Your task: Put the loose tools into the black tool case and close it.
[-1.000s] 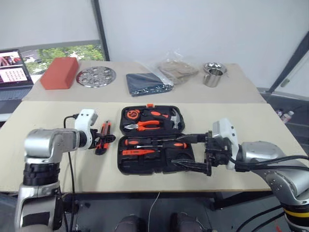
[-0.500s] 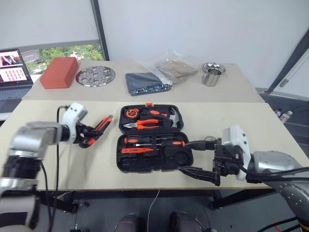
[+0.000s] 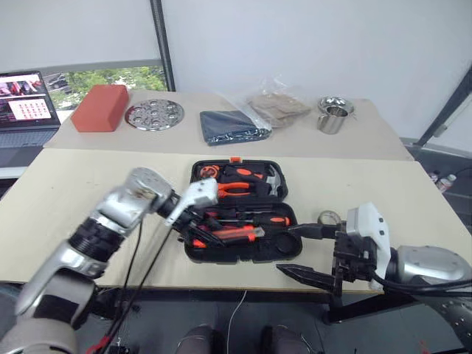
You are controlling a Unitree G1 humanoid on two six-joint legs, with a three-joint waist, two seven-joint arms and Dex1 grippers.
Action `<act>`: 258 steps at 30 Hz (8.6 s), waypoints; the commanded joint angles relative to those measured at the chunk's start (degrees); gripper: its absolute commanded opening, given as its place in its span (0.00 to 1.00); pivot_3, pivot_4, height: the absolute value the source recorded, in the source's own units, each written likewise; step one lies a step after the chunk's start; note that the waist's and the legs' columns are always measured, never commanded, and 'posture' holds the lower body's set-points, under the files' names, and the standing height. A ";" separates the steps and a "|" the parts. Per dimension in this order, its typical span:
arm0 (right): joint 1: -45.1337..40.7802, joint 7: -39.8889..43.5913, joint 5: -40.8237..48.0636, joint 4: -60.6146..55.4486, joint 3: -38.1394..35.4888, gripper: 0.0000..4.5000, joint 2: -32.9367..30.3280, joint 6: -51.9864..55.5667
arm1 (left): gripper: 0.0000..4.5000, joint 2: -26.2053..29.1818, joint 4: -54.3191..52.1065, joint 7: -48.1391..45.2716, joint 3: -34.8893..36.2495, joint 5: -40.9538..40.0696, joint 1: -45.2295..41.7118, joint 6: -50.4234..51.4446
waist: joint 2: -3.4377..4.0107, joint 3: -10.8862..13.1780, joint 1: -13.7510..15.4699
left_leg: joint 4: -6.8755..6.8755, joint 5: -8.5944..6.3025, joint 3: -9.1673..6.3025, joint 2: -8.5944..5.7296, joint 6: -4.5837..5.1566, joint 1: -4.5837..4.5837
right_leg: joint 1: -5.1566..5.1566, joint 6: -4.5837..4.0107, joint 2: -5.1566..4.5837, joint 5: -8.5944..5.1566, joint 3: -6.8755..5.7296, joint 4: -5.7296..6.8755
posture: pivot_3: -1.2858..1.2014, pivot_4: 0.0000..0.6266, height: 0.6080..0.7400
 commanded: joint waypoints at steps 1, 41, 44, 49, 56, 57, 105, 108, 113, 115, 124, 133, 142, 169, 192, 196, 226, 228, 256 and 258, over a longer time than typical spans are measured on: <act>0.42 -2.32 1.15 -2.18 -1.98 1.00 0.48 -0.72 | 0.36 -2.06 0.58 -0.44 -0.58 0.60 -2.27 2.02 | 0.00 0.00 -0.02 | 0.01 0.00 -0.01 0.00 0.00 0.00 | 0.01 -0.04 0.00 0.03 0.00 0.01 | 0.52 0.24 0.95; 9.16 -4.04 -0.01 0.21 -8.64 1.00 0.71 -2.14 | 0.01 -2.47 4.30 0.06 2.48 7.97 4.80 -18.07 | 0.57 -0.41 0.41 | 0.53 -0.35 -0.21 0.01 0.54 0.15 | 0.39 0.20 -0.26 0.02 0.04 -0.05 | 0.52 0.24 0.95; 17.97 -2.14 1.18 2.15 -20.19 1.00 1.66 -1.01 | 0.12 -2.70 5.55 -0.41 11.90 0.14 4.07 -15.36 | 0.57 -0.39 0.49 | 0.54 -0.33 -0.21 0.02 0.53 0.00 | 0.29 0.23 -0.23 0.05 0.05 -0.02 | 0.52 0.24 0.95; 33.21 4.37 -1.18 6.23 -37.61 1.00 5.78 -3.34 | 0.49 -0.02 7.88 -2.19 24.01 -9.31 3.85 -12.92 | 0.53 -0.37 0.70 | 0.59 -0.31 -0.23 0.00 0.52 -0.22 | 0.20 0.04 -0.17 0.22 -0.03 -0.04 | 0.52 0.24 0.95; 36.88 7.04 -4.28 11.09 -41.65 1.00 7.90 -6.54 | 0.99 4.13 7.54 -3.97 28.80 -14.72 1.54 -4.90 | 0.54 -0.35 0.22 | 0.57 -0.43 -0.19 -0.01 0.65 -0.07 | 0.31 0.56 -0.15 -0.09 0.11 -0.12 | 0.52 0.24 0.95; 35.42 6.55 -4.89 11.56 -40.19 1.00 7.26 -6.64 | 0.99 4.12 6.97 -3.76 28.65 -14.60 1.66 -5.08 | 0.53 -0.35 0.04 | 0.57 -0.49 -0.19 -0.02 0.63 0.01 | 0.34 0.56 -0.15 -0.09 0.20 -0.12 | 0.52 0.24 0.95; -17.02 7.98 -27.98 17.22 23.38 0.27 0.87 0.31 | 1.00 4.22 -5.36 1.79 22.69 -9.14 9.96 -12.77 | 0.64 -0.13 -0.99 | 0.53 -0.29 -0.10 -0.11 0.36 -0.10 | 0.19 0.16 -0.14 0.00 0.29 0.04 | 0.52 0.24 0.95; -16.53 10.41 -22.70 14.42 19.67 0.42 1.66 0.92 | 1.00 4.52 -5.05 1.91 22.88 -8.99 10.13 -12.70 | 0.64 -0.12 -1.04 | 0.54 -0.29 -0.11 -0.08 0.35 -0.11 | 0.18 0.11 -0.10 0.04 0.27 0.08 | 0.52 0.24 0.95; -16.22 10.00 -14.26 14.38 9.72 0.42 2.15 4.51 | 1.00 5.51 -5.12 2.72 23.84 -9.09 11.35 -12.16 | 0.65 -0.12 -1.07 | 0.52 -0.28 -0.11 -0.07 0.35 -0.12 | 0.18 0.09 -0.04 0.05 0.24 0.08 | 0.52 0.24 0.95; -14.85 10.30 -12.81 14.39 6.93 0.42 1.05 5.27 | 1.00 6.05 -5.30 3.57 24.63 -9.30 12.33 -11.93 | 0.65 -0.12 -1.03 | 0.53 -0.28 -0.11 -0.08 0.35 -0.12 | 0.20 0.10 -0.04 0.05 0.24 0.02 | 0.52 0.24 0.95; -19.04 5.56 -20.15 28.69 5.34 0.18 1.00 0.30 | 0.75 10.75 0.96 9.05 28.93 -5.54 17.95 -13.43 | 0.65 -0.11 -1.43 | 0.51 -0.29 -0.07 -0.06 0.35 -0.05 | 0.16 0.11 -0.08 0.04 0.29 0.03 | 0.52 0.24 0.95; -28.94 9.33 -37.03 47.66 20.95 0.00 4.51 -16.10 | 0.03 7.46 8.25 12.30 24.31 1.65 18.36 -20.21 | 0.68 -0.09 -1.23 | 0.39 -0.28 0.01 -0.07 0.32 -0.15 | 0.03 0.02 -0.10 0.08 0.27 0.07 | 0.52 0.24 0.95; -25.66 26.45 -33.12 33.52 27.19 0.00 1.88 -15.95 | 0.01 8.21 -1.64 5.87 22.12 -2.08 22.66 -14.65 | 0.69 -0.09 -1.74 | 0.32 -0.28 0.00 -0.06 0.30 -0.23 | -0.02 0.09 0.01 0.01 0.07 0.05 | 0.52 0.24 0.95; -32.67 3.91 -23.71 38.75 10.08 0.79 11.27 12.85 | 0.77 3.22 19.21 26.12 32.26 -3.96 3.56 13.55 | 0.48 0.03 -1.03 | -0.06 0.34 -0.18 0.01 -0.14 0.08 | 0.07 -0.01 -0.13 0.26 -0.02 0.14 | 0.52 0.24 0.95; -44.67 -4.33 -31.21 56.93 15.94 0.00 23.45 12.77 | 0.01 -4.21 19.99 30.67 29.98 -5.19 3.92 19.76 | 0.48 0.01 -2.54 | -0.38 0.17 -0.02 -0.30 -0.55 0.44 | 0.29 -0.05 -0.26 0.39 0.12 0.22 | 0.52 0.24 0.95; -46.93 -5.39 -32.01 57.42 14.05 0.00 24.21 7.88 | 0.01 -5.85 16.13 29.60 32.18 -7.41 3.48 16.00 | 0.48 0.01 -2.54 | -0.40 0.31 -0.02 -0.30 -0.38 0.41 | 0.24 -0.08 -0.22 0.40 0.10 0.22 | 0.52 0.24 0.95; -8.92 -6.33 -38.86 27.79 0.83 0.27 14.30 -34.91 | 0.28 -3.00 -10.26 38.82 45.31 -8.76 29.40 -16.69 | 0.44 0.15 -2.82 | -1.31 0.67 0.04 -0.28 -0.41 0.42 | 0.26 0.34 -0.12 0.25 0.07 -0.65 | 0.52 0.24 0.95; -5.53 -1.71 -31.88 23.82 -3.21 0.42 9.90 -27.64 | 0.45 2.98 -11.78 33.93 48.41 -15.88 31.79 -6.40 | 0.43 0.18 -2.92 | -1.27 0.69 0.05 -0.09 -0.43 0.44 | 0.21 0.19 -0.12 0.36 0.16 -0.57 | 0.52 0.24 0.95; -13.89 -0.81 -40.14 34.24 13.51 0.01 7.68 -17.27 | 0.02 -9.22 41.60 -6.73 14.48 8.51 -5.29 -40.52 | 0.06 0.19 -2.11 | -0.20 0.60 0.14 -0.13 0.21 -0.46 | -0.16 -0.03 0.05 0.58 -0.08 -0.10 | 0.52 0.24 0.95; -11.13 1.31 -36.96 31.68 10.63 0.01 7.04 -16.32 | 0.02 -8.28 35.90 -7.01 15.72 6.54 -3.10 -37.93 | 0.06 0.18 -2.21 | -0.17 0.59 0.18 -0.18 0.20 -0.46 | -0.35 0.23 -0.16 0.36 0.05 -0.12 | 0.52 0.24 0.95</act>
